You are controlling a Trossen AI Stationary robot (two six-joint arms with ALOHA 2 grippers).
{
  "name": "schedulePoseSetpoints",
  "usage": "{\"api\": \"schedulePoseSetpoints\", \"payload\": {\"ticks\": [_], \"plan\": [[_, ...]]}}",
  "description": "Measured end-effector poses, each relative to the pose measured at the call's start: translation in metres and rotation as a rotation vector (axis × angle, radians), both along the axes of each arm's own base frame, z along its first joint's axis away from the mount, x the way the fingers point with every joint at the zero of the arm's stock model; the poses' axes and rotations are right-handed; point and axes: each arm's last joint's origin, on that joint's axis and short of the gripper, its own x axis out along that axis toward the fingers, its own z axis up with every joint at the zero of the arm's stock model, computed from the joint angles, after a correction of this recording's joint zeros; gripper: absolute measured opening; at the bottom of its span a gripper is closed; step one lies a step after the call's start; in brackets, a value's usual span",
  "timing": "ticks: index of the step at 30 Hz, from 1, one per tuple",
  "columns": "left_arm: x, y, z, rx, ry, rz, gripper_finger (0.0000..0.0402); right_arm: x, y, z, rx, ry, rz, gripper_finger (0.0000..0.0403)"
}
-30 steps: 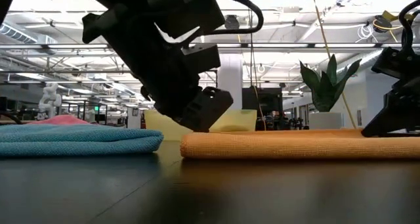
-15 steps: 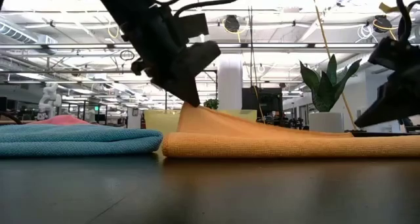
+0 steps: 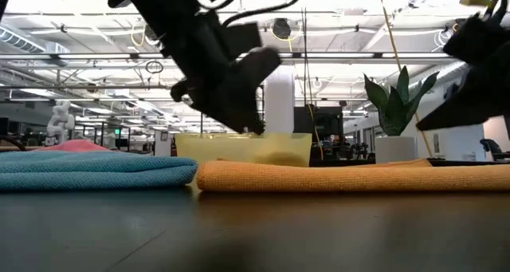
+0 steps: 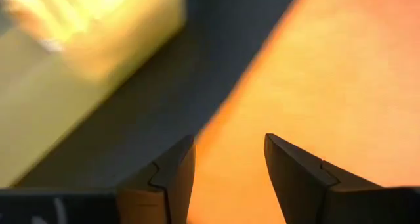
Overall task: Fold microfiber towels
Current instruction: Fold the orange microfiber cloth
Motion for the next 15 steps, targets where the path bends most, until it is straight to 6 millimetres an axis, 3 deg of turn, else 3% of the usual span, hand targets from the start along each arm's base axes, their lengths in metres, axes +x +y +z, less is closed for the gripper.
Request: {"api": "schedulePoseSetpoints", "payload": {"ticks": [6,9,15], "plan": [[0.003,0.005,-0.031,0.035,0.059,0.058,0.0186,-0.01,-0.029,-0.031,0.032,-0.003,-0.194,0.001],[0.005,0.008,-0.048,0.05,0.089,0.086,0.0186,-0.007,-0.031,-0.033,0.085,-0.003,-0.201,0.0004],[0.001,0.003,-0.045,0.076,0.087,0.098,0.0186,-0.007,-0.034,-0.032,0.016,-0.017,-0.235,0.0001]]}}
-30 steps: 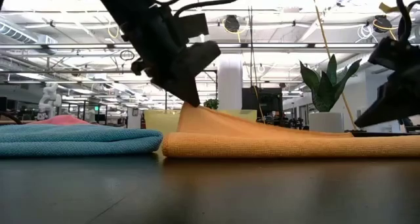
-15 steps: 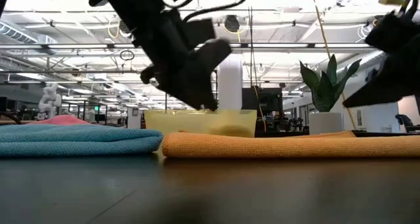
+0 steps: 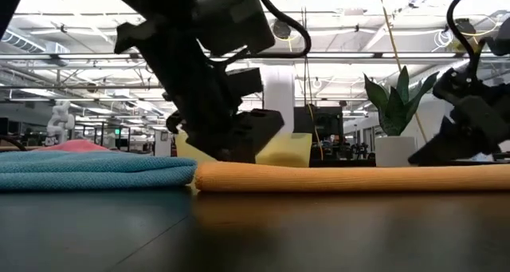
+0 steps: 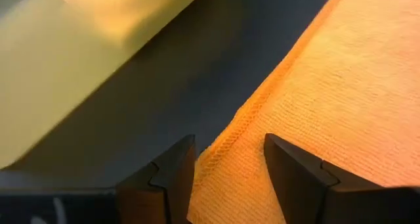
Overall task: Fold microfiber towels
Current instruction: Fold the orange microfiber cloth
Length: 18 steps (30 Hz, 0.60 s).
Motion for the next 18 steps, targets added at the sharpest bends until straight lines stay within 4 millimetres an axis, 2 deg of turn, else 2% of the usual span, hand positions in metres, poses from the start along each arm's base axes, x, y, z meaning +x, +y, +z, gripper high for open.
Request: {"api": "schedulePoseSetpoints", "payload": {"ticks": [5,9,14,18], "plan": [[-0.008,-0.016,0.03,0.03,-0.073,-0.033,0.0186,0.006,0.004,0.012,-0.088,-0.059,0.006,0.0001],[-0.012,-0.03,0.04,0.021,-0.111,-0.071,0.0186,0.02,0.021,0.029,-0.015,-0.092,0.184,0.0],[-0.011,-0.047,0.033,-0.016,-0.098,-0.176,0.0186,0.03,0.042,0.037,0.138,-0.047,0.427,0.0],[-0.011,-0.055,0.015,-0.069,-0.086,-0.156,0.0186,0.028,0.054,0.022,0.209,0.056,0.506,0.0]]}}
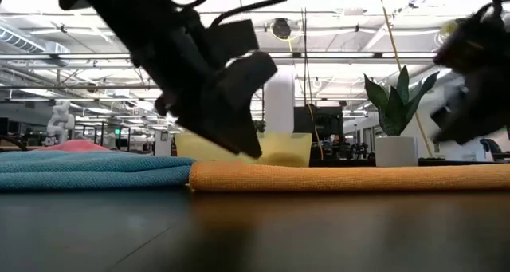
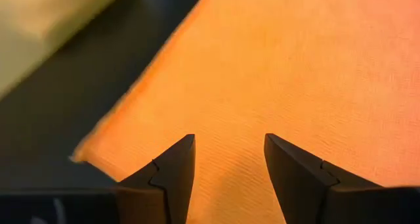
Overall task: Fold microfiber towels
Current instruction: Fold the orange microfiber cloth
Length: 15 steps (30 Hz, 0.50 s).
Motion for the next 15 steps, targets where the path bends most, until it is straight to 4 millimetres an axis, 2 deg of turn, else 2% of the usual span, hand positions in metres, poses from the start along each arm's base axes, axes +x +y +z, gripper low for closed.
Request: {"api": "schedulePoseSetpoints", "payload": {"ticks": [4,8,12,15], "plan": [[-0.002,-0.006,-0.018,-0.023,0.042,-0.001,0.0186,-0.008,0.006,-0.018,0.042,0.117,0.05,0.0],[-0.008,-0.019,-0.019,-0.066,0.022,0.021,0.0186,-0.012,0.005,-0.021,0.044,0.13,0.042,0.0],[-0.015,-0.04,-0.009,-0.104,-0.05,-0.017,0.0186,-0.014,-0.003,-0.014,-0.004,0.133,0.062,0.0],[-0.014,-0.055,0.005,-0.126,-0.163,-0.063,0.0186,-0.017,-0.013,-0.004,-0.015,0.114,-0.005,0.0]]}}
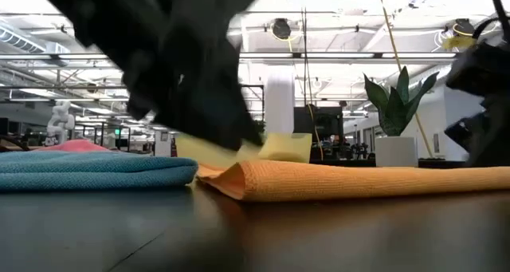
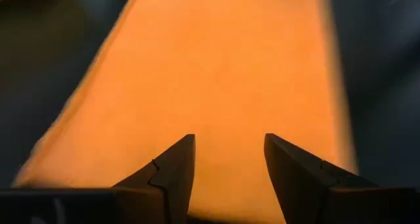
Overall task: Fold microfiber towels
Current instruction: Fold the orange microfiber cloth
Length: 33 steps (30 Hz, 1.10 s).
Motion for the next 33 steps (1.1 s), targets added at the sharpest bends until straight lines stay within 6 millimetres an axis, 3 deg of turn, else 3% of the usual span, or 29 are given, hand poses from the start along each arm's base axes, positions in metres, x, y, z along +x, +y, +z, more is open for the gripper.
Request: {"api": "schedulePoseSetpoints", "payload": {"ticks": [3,6,10,16,21,28,33], "plan": [[0.006,-0.008,0.007,0.024,-0.097,-0.048,0.0186,-0.002,-0.005,0.01,0.008,-0.06,-0.087,0.0],[0.012,-0.007,0.012,0.042,-0.141,-0.07,0.0186,-0.001,0.001,0.017,0.087,-0.104,-0.028,0.0],[0.015,0.013,0.003,0.09,-0.043,-0.032,0.0186,0.0,0.014,0.013,0.149,-0.101,0.065,0.0],[0.011,0.049,-0.009,0.094,0.148,0.094,0.0186,0.006,0.018,-0.011,0.099,0.026,0.024,0.0],[0.01,0.046,-0.012,-0.017,0.192,0.063,0.0186,0.009,0.009,-0.011,0.082,0.095,-0.008,0.0],[0.016,0.022,-0.001,-0.05,0.046,-0.069,0.0186,-0.003,-0.015,0.015,-0.026,0.222,-0.14,0.0],[0.026,0.025,0.006,-0.007,-0.031,-0.092,0.0186,0.01,-0.007,0.049,0.002,0.066,-0.112,0.0]]}}
